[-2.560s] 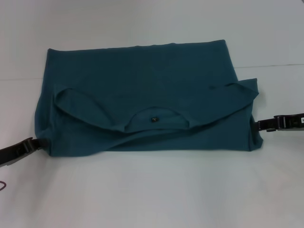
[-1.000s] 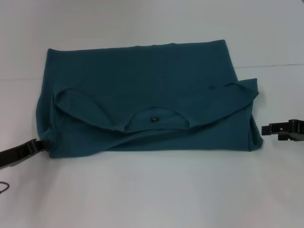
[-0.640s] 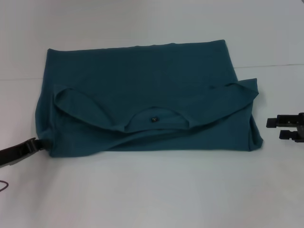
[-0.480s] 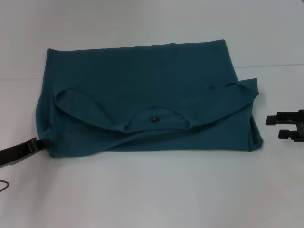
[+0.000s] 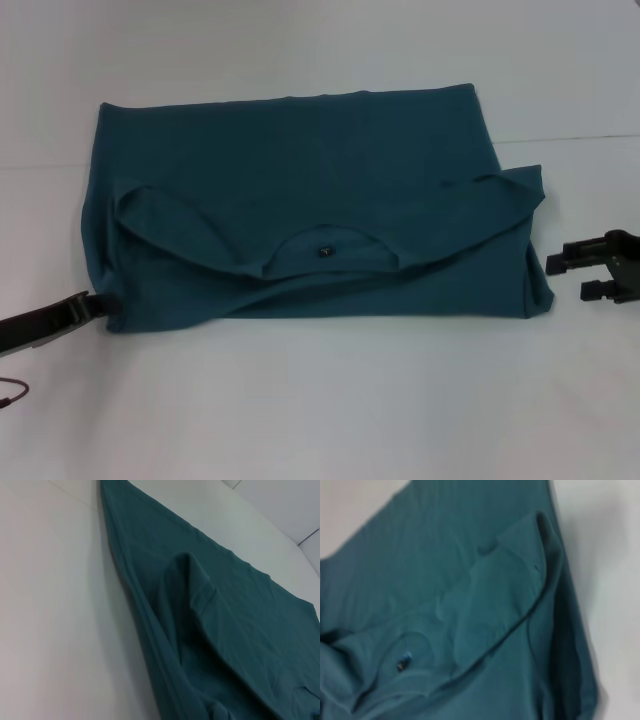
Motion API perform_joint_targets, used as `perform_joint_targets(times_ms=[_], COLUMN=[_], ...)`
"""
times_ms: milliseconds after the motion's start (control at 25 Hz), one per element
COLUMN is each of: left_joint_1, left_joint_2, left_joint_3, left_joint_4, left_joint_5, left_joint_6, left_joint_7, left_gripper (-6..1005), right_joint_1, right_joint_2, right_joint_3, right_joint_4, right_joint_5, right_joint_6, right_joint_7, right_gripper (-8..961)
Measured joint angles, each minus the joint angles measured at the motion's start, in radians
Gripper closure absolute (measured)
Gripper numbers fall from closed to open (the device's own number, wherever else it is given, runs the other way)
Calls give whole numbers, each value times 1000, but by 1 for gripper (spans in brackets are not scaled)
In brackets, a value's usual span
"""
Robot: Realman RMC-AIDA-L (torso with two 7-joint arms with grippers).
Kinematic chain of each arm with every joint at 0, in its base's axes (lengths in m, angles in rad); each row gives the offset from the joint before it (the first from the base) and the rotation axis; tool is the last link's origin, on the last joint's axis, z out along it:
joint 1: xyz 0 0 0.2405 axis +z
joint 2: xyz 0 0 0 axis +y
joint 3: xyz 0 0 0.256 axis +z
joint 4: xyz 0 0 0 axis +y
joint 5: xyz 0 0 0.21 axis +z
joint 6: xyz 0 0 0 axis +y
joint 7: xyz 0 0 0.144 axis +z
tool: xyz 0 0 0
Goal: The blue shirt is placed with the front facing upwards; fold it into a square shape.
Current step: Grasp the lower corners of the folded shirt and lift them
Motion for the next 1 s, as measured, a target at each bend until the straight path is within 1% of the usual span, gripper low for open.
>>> perform_joint_targets(times_ms=[200, 520, 1000], left_joint_1=[-4, -7, -21], left_joint_2=[0, -2, 1], left_joint_3=[0, 0, 0], left_joint_4=[1, 3, 13], left_joint_5=[0, 0, 0], left_joint_6=[-1, -1, -3], left_joint_7=[-1, -1, 2], left_gripper=[957, 957, 957], right_joint_1=[30, 46, 61], right_joint_2=[-3, 12, 19], right_joint_3=[-17, -41, -52], right_joint_4=[-1, 24, 80], right_joint_5=[-60, -92, -93], right_joint_6=[0, 37, 104], right_joint_7=[44, 67, 68], right_gripper=[193, 192, 184])
